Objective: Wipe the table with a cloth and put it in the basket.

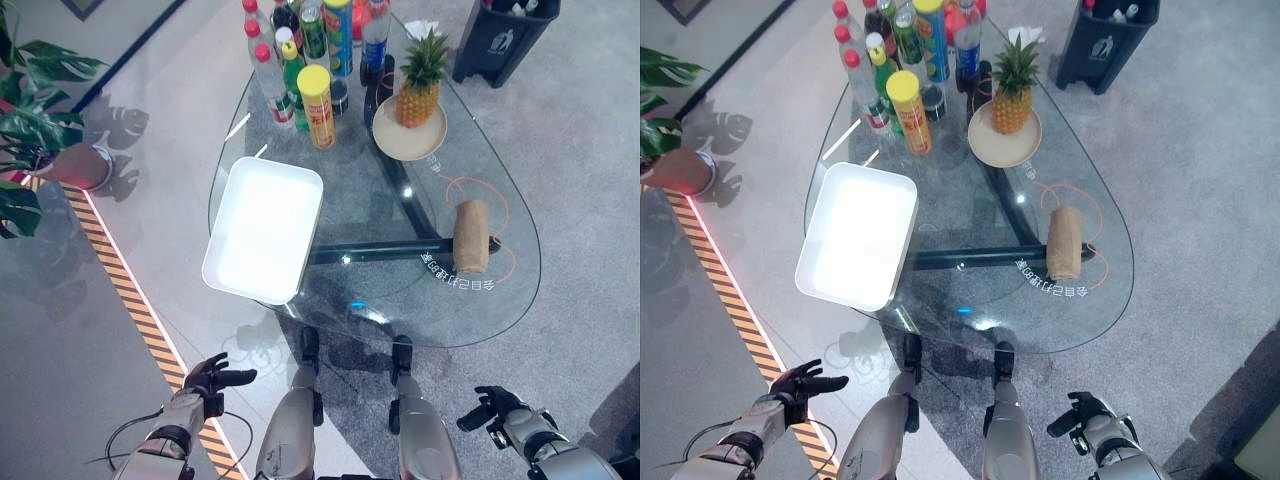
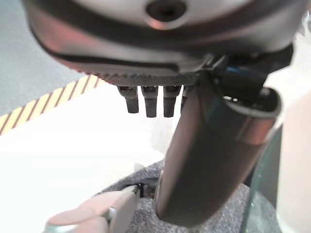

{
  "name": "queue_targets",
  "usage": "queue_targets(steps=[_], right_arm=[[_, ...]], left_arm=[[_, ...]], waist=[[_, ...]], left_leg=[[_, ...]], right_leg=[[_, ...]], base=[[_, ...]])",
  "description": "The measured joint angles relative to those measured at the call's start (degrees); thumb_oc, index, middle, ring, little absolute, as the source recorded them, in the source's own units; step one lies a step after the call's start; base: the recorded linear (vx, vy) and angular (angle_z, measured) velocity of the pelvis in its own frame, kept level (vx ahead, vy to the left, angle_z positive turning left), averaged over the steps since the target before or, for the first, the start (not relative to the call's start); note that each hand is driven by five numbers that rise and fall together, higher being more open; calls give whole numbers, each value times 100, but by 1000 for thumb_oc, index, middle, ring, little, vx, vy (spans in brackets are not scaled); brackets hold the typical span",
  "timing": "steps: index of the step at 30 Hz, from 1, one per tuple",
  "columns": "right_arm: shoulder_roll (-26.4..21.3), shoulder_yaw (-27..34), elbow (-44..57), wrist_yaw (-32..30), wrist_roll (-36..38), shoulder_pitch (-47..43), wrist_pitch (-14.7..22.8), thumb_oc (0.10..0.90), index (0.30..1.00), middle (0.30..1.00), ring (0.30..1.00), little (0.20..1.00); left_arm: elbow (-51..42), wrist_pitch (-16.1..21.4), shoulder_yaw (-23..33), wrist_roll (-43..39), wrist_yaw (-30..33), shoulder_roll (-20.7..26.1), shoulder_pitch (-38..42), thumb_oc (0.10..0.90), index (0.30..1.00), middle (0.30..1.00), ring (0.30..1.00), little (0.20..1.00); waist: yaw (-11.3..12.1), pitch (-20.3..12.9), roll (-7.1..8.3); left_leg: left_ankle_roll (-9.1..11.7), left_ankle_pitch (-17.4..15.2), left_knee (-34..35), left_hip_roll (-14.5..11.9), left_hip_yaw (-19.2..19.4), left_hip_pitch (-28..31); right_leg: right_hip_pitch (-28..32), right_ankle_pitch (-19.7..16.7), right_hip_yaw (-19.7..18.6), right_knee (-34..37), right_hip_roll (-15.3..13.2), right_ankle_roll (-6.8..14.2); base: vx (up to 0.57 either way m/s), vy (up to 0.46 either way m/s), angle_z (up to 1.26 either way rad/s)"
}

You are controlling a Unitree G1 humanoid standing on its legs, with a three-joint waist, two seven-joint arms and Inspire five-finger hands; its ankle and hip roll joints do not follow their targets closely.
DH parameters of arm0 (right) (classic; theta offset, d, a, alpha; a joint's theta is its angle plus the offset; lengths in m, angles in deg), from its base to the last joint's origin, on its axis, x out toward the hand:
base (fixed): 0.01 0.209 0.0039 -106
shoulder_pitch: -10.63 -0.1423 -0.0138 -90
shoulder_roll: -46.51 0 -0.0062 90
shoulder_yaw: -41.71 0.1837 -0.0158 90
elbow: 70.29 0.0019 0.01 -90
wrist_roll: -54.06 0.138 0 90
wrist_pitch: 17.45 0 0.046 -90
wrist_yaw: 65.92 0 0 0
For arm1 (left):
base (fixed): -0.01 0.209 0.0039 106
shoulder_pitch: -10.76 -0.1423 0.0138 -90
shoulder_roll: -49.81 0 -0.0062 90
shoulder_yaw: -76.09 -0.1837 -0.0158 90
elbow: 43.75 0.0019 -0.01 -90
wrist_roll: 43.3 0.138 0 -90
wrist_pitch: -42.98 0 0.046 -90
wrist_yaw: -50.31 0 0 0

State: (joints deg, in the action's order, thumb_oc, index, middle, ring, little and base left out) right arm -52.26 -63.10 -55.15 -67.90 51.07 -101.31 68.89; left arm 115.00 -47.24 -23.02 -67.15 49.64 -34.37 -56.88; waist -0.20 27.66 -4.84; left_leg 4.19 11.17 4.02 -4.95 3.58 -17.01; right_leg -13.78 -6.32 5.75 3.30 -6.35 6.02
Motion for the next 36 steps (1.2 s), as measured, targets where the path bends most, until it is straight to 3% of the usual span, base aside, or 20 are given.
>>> queue_targets(steps=[6, 13, 20, 36], right_arm=[[-1, 1, 9, -452, 327, -663, 71, 800, 900, 900, 900, 900], [-5, 21, 242, -1094, 378, -829, 75, 800, 900, 900, 900, 900], [-18, 44, 226, -1299, 376, -870, 183, 800, 900, 900, 900, 900], [-13, 67, 238, -1419, 376, -877, 387, 800, 900, 900, 900, 900]], left_arm=[[-208, 131, -159, -225, 249, 50, 712, 800, 900, 900, 900, 900], [-390, 227, -172, -225, 483, 189, 631, 800, 900, 900, 900, 900], [-248, 352, -170, -228, 509, 181, 488, 800, 900, 900, 900, 900], [-327, 459, -174, -227, 490, 174, 470, 800, 900, 900, 900, 900]], waist=[[-15, 193, 32], [19, 231, 123], [-3, 251, 156], [16, 284, 217]], left_leg=[[3, 0, -402, 37, -84, -623], [18, -110, -921, 133, -163, -1182], [0, -185, -1284, 115, -169, -1640], [30, -385, -1848, 83, -264, -2119]], right_leg=[[-882, 403, -13, -1029, -80, 6], [-1850, 1006, -139, -2421, -220, -67], [-2330, 1050, -174, -2808, -216, -125], [-2720, 1192, -165, -3226, -198, -206]], base=[[-94, -64, 5], [-16, -14, 8], [-3, 3, 0], [28, -4, 1]])
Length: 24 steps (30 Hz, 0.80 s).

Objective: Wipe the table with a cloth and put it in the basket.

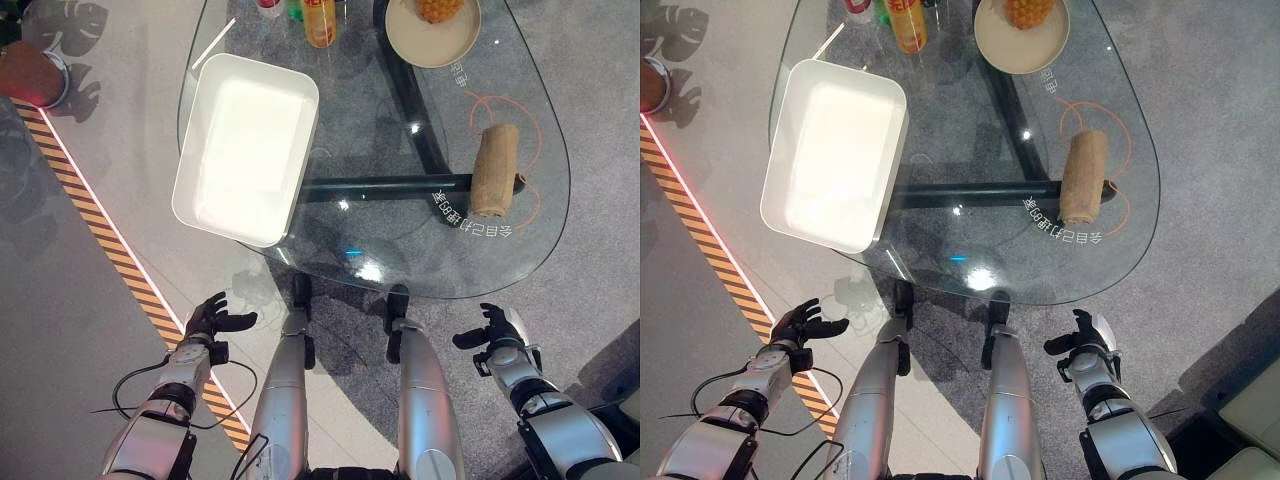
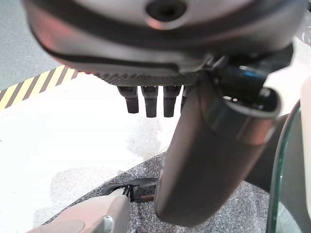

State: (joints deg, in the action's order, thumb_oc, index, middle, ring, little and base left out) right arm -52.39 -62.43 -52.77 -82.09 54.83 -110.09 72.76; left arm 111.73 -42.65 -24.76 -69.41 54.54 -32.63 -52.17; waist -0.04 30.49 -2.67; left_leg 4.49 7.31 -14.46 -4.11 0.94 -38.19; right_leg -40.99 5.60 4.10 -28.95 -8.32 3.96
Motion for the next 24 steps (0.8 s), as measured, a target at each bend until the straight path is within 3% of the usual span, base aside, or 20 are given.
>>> queue_targets(steps=[7, 12, 18, 24], right_arm=[[-9, 1, 34, -27, 50, -10, 85, 800, 900, 900, 900, 900], [-11, 201, 39, -125, 605, -10, 189, 800, 900, 900, 900, 900], [-215, 883, 35, -591, 1535, -18, 386, 800, 900, 900, 900, 900], [-596, 1125, -10, -1196, 1738, -198, 446, 800, 900, 900, 900, 900]], left_arm=[[3, 80, -1, -1, -13, 1, -2, 800, 900, 900, 900, 900], [6, 112, -2, -1, -14, 1, -4, 800, 900, 900, 900, 900], [53, 156, -3, -1, -20, 2, -24, 800, 900, 900, 900, 900], [80, 195, -83, -1, -102, 38, -28, 800, 900, 900, 900, 900]], waist=[[1, 2, 3], [1, 3, 5], [15, 3, 4], [25, 3, 5]], left_leg=[[23, -44, -105, -19, -9, -102], [33, -65, -167, -21, -22, -166], [32, -64, -184, -22, -25, -179], [32, -64, -203, -25, -28, -179]], right_leg=[[-108, 46, 2, -110, 15, -38], [-173, 66, -4, -174, 15, -42], [-179, 67, 0, -183, 17, -44], [-170, 63, 11, -188, 18, -48]], base=[[4, 1, 0], [13, 0, 0], [5, -2, 0], [0, 0, 0]])
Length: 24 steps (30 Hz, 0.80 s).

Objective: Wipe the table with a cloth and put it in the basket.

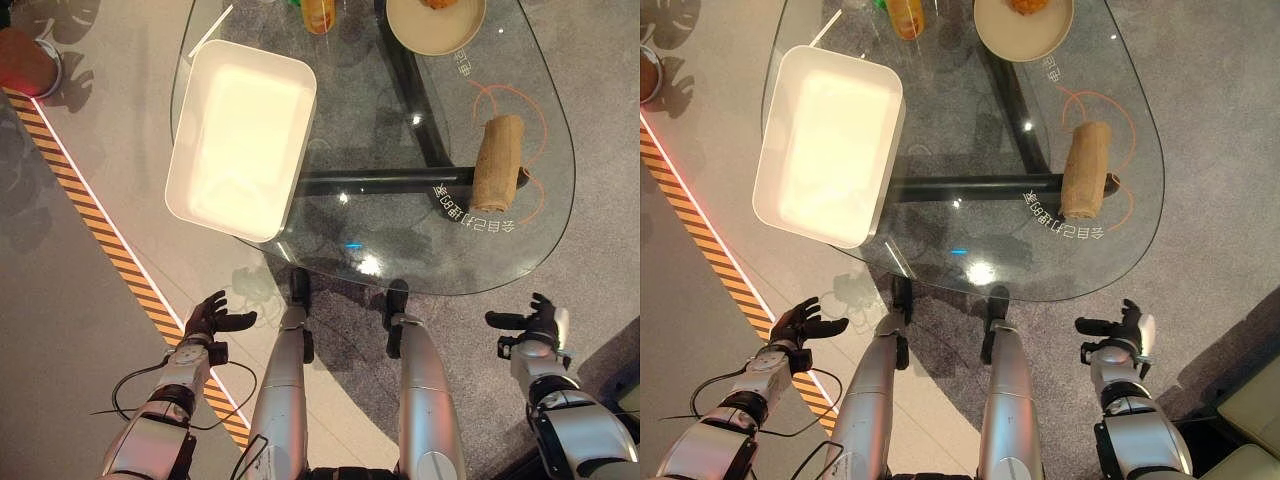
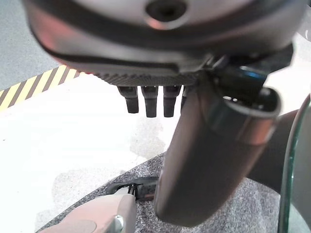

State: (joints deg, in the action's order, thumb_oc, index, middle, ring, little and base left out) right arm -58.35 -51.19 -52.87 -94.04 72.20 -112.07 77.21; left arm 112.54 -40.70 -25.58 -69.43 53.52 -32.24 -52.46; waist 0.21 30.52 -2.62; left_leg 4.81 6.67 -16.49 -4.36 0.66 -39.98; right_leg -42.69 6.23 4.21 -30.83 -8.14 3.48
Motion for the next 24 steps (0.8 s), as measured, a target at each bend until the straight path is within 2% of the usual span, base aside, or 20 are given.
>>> queue_targets(steps=[4, 11, 16, 23, 24], right_arm=[[-201, 54, 183, -470, 61, -138, 174, 800, 900, 900, 900, 900], [-233, 66, 301, -792, 109, -301, 475, 800, 900, 900, 900, 900], [-349, 183, 672, -1437, 101, -356, 772, 800, 900, 900, 900, 900], [-401, 155, 2278, -2234, -128, -329, 897, 800, 900, 900, 900, 900], [-435, 114, 2707, -2330, -201, -365, 825, 800, 900, 900, 900, 900]], left_arm=[[-3, 14, -117, -2, -22, 26, -1, 800, 900, 900, 900, 900], [3, 45, -121, -25, -32, 55, -1, 800, 900, 900, 900, 900], [-5, 47, -141, -124, -28, 197, -2, 800, 900, 900, 900, 900], [-232, 39, -147, -236, -16, 227, -135, 800, 900, 900, 900, 900], [-289, 33, -147, -237, -1, 233, -163, 800, 900, 900, 900, 900]], waist=[[2, 0, 0], [37, 1, 2], [77, 5, 8], [-1, 25, 42], [-19, 26, 44]], left_leg=[[0, 1, -1, -1, 0, -2], [-3, 3, 39, 0, 0, -2], [-27, 19, 49, 1, 2, -8], [-28, 19, 69, -2, 20, -12], [-28, 20, 85, -1, 25, -13]], right_leg=[[7, -2, 12, 4, 0, -2], [6, -19, 24, 32, 0, -29], [7, -22, 30, 56, -1, -31], [7, -38, 29, 105, 2, -33], [2, -41, 27, 119, 2, -33]], base=[[0, 0, 0], [0, 0, 0], [0, 0, 0], [-10, 3, 0], [-26, 41, -1]])
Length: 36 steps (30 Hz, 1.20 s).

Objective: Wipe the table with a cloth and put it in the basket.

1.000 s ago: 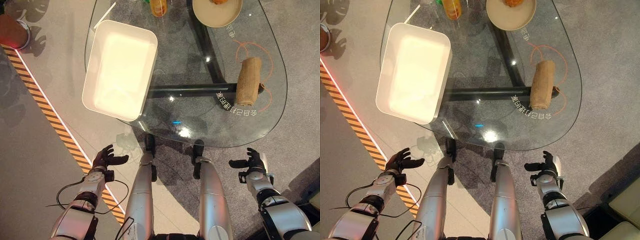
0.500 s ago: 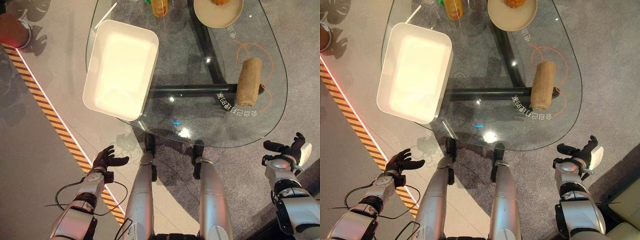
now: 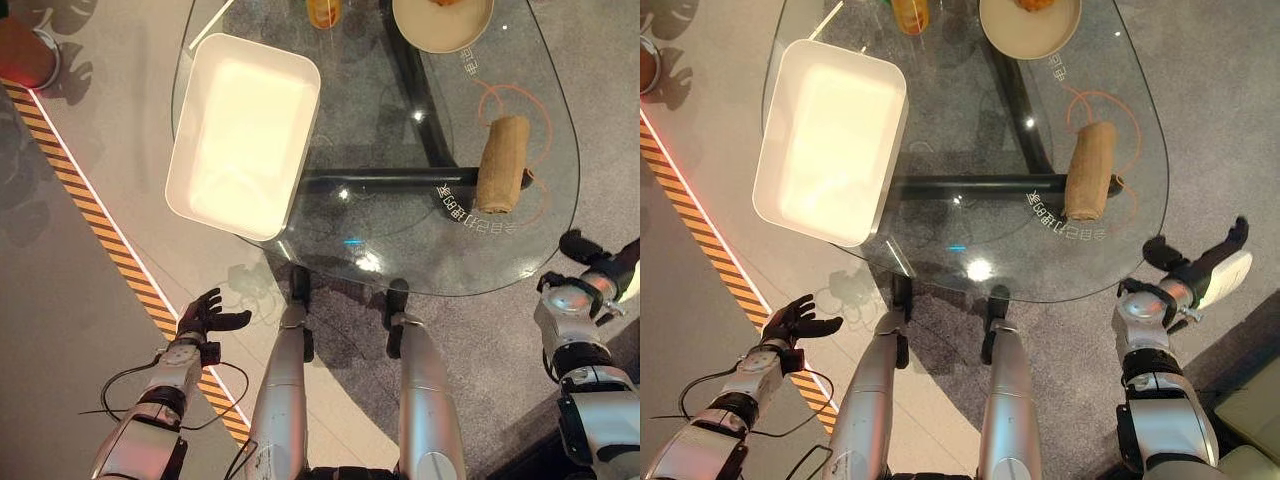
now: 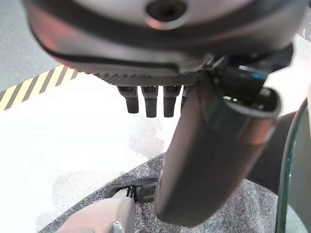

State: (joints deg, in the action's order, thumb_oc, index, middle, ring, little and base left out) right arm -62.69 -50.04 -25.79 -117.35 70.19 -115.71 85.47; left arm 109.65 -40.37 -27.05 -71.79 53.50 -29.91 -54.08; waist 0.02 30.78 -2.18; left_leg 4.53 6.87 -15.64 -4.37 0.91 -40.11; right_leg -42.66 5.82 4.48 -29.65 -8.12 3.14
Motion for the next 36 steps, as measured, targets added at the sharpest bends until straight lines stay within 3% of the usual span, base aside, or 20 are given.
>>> queue_targets(steps=[3, 8, 23, 36], right_arm=[[-38, -186, 848, -115, -341, 22, -31, 800, 900, 900, 900, 900], [-40, -437, 1214, -123, -605, -42, -152, 800, 900, 900, 900, 900], [217, -865, 1197, -60, -720, -117, -385, 800, 900, 900, 900, 900], [458, -1267, 972, 365, -697, -256, -561, 800, 900, 900, 900, 900]], left_arm=[[-67, -7, -2, -1, 6, -9, -41, 800, 900, 900, 900, 900], [-131, -4, -4, -2, 22, -62, -42, 800, 900, 900, 900, 900], [-112, 5, -7, -1, 39, -118, -53, 800, 900, 900, 900, 900], [-110, -1, -180, -1, 139, -154, -52, 800, 900, 900, 900, 900]], waist=[[-26, 0, 1], [2, 0, 0], [41, -1, -7], [135, -1, -11]], left_leg=[[-1, 0, 21, -4, 13, 2], [1, 2, 57, 4, 21, 29], [-27, -14, 87, 20, 38, 107], [5, 9, 166, 28, 60, 165]], right_leg=[[-1, -15, -9, 34, 7, 15], [39, -46, -10, 113, 1, 50], [95, -27, -22, 107, -18, 25], [98, -25, -24, 70, -30, 45]], base=[[-14, 39, -2], [-4, 37, 0], [0, 2, 0], [0, 0, 0]])
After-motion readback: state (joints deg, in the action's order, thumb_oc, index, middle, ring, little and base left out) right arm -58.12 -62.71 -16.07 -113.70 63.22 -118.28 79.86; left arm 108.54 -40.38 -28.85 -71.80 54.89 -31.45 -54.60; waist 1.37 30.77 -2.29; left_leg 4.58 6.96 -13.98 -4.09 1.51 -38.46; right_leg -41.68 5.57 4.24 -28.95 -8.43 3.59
